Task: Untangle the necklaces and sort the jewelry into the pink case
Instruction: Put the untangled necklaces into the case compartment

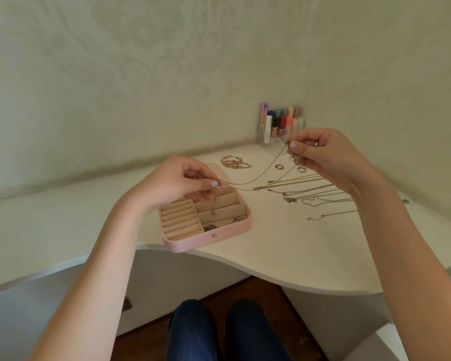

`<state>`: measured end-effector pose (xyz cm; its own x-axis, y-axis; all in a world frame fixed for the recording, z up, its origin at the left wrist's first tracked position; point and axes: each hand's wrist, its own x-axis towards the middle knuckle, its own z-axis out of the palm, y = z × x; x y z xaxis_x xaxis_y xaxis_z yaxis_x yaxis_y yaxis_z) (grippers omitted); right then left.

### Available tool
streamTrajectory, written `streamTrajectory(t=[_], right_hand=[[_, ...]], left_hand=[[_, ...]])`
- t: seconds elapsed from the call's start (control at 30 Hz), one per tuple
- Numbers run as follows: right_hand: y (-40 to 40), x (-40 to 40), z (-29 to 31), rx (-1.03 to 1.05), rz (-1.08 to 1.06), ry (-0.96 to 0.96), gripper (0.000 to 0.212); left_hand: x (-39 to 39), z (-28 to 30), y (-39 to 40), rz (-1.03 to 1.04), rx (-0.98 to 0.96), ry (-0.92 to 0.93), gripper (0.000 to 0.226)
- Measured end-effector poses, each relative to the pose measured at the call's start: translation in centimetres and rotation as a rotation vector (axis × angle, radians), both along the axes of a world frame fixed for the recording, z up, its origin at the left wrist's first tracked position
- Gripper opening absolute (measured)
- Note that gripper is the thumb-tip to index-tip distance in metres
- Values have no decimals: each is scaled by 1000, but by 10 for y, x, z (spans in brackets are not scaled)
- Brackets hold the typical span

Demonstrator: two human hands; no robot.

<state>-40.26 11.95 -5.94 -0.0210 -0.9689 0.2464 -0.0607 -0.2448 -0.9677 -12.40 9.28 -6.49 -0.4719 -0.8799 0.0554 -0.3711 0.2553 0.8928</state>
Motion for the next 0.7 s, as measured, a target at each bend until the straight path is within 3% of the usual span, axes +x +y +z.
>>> streamTrajectory(t=[0.17,0.4,0.5,0.7], right_hand=[[1,1,2,-17,-4,15,8],[0,21,3,-47,36,52,9],[-5,38,8,-84,66,43,14],[-13,51,25,-166,46,-22,10]], left_hand=[[-5,1,2,-36,23,-64,6],[3,-22,1,23,-133,-442,9],[3,-25,2,107,-194,-402,9],[6,-23,2,170,-158,-127,14]])
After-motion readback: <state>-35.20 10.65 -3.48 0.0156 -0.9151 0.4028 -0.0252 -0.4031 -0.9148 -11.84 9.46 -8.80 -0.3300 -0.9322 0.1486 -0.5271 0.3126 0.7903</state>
